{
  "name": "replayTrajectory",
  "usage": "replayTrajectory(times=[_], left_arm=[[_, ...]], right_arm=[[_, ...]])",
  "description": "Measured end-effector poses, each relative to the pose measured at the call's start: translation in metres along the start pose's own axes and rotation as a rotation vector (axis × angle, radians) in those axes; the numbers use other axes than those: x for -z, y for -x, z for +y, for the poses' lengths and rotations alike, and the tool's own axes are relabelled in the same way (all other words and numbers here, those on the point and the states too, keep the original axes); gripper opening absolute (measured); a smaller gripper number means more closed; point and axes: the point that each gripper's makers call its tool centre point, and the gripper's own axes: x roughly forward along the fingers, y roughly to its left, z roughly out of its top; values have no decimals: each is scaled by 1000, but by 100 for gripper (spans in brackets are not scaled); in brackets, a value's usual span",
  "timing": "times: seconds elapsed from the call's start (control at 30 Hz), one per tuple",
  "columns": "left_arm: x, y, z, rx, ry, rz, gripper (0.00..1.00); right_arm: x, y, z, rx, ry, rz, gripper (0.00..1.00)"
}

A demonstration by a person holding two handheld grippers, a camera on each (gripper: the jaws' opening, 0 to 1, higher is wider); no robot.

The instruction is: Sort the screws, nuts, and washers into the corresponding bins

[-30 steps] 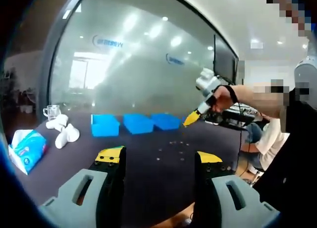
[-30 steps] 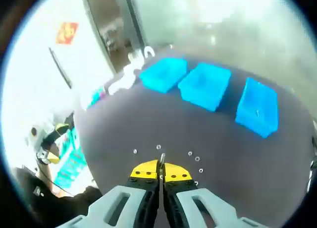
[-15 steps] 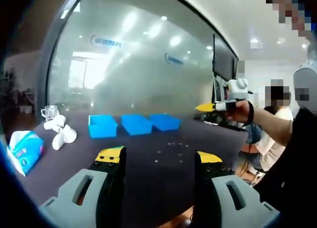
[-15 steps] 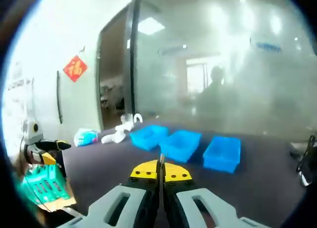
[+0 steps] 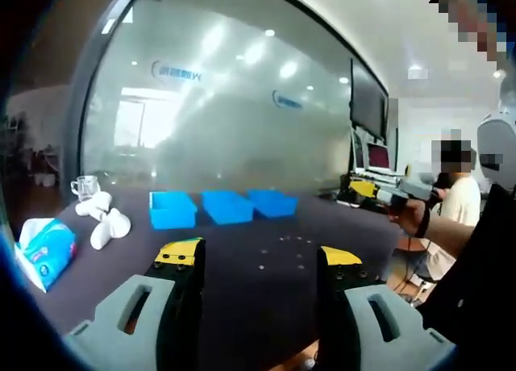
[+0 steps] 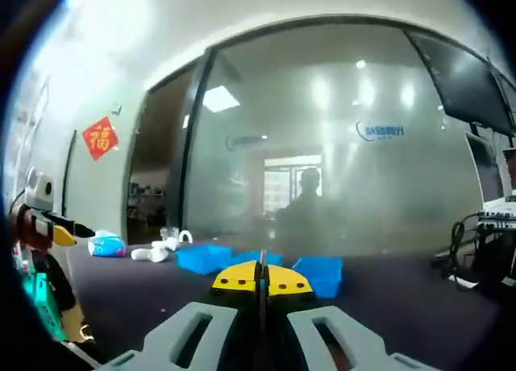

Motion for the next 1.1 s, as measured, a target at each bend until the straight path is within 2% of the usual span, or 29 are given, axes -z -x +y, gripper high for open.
replayTrajectory(times=[0.13, 0.17, 0.2, 0.33, 0.47, 0.63, 0.73, 0.87, 0.97, 1.1], left_arm=[[0, -1, -1, 4, -2, 1, 54], [0, -2, -2, 6, -3, 1, 54], [0, -2, -2, 8, -4, 2, 54], [-1, -3, -5, 13, -8, 1, 54], [-2, -3, -7, 15, -8, -2, 54], [-1, -1, -9, 18, -16, 5, 54], [0, 0, -8, 12, -10, 5, 54], [0, 2, -6, 5, -4, 3, 54], [0, 4, -5, -1, -2, 2, 54], [1, 6, -2, -10, 1, 4, 54]], right_arm=[[-6, -2, -3, 3, 10, -13, 0], [-12, -5, -4, 2, 7, -41, 0], [-14, -7, -5, 3, 9, -40, 0], [-14, -23, -12, 10, 14, -28, 0], [-17, -43, -20, 7, 7, -44, 0], [-15, -83, -39, 35, -24, -35, 0], [-1, -110, -52, 61, -85, 20, 0], [8, -145, -63, 79, -60, 59, 0], [10, -169, -72, 91, -19, 74, 0], [10, -197, -82, 110, -10, 87, 0]])
